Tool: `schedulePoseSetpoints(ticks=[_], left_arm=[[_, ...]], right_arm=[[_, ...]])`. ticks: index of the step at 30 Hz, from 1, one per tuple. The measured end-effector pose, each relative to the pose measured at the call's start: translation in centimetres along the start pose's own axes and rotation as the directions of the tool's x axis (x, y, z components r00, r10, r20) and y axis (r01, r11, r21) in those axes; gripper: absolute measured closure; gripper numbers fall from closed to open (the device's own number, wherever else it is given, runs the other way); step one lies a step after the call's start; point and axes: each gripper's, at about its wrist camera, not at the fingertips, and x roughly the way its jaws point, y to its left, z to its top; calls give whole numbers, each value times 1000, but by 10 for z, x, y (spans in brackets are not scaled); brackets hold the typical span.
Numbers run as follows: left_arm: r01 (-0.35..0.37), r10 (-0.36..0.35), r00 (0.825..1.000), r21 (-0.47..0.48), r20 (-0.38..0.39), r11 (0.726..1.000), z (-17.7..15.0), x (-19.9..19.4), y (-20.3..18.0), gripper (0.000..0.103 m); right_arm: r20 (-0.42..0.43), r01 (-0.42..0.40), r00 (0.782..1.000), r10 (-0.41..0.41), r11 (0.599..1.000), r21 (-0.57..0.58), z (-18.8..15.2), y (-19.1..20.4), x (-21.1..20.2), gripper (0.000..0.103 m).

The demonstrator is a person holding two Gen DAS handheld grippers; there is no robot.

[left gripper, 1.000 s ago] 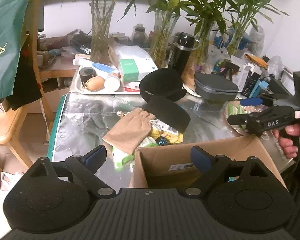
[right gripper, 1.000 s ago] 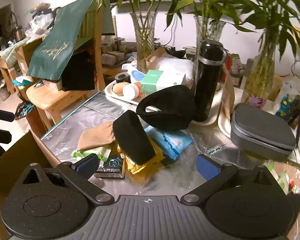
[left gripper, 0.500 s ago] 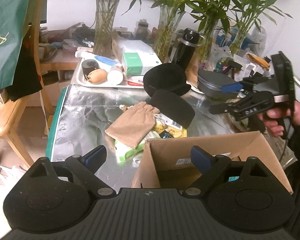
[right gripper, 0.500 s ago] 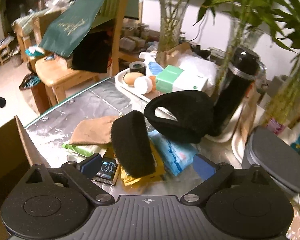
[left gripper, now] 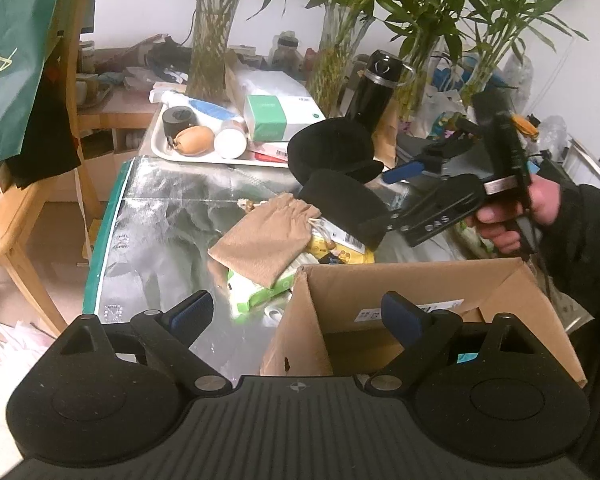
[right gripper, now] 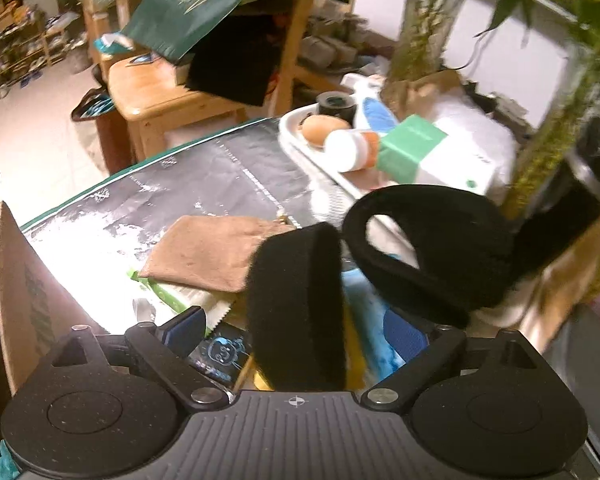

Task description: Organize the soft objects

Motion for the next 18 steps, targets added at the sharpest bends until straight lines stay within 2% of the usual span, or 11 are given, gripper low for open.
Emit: schedulePoseSetpoints(ticks=[5, 9, 12, 13, 18], left_arm=[[0, 0, 1000, -7, -4, 1000, -1, 3, 3, 11], [-1, 1, 1000, -16, -9, 1000, -1, 3, 5, 11], [1, -1, 1000, -22, -8, 1000, -1, 2, 6, 11], [2, -2, 1000, -24, -9, 1000, 0, 2, 6, 11], [-1, 1, 1000, -21, -8, 1000, 1, 1, 6, 11]], right_arm=[[-35, -18, 999, 17, 1000, -19, 6, 3, 22, 13], [-65, 6, 998, -10, 998, -68, 10, 9, 38, 19], [-103, 66, 992, -79, 990, -126, 9, 16, 48, 37], [-111, 88, 988, -104, 987, -137, 9, 17, 50, 48], [-86, 115, 989, -122, 990, -80, 7, 7, 39, 55]])
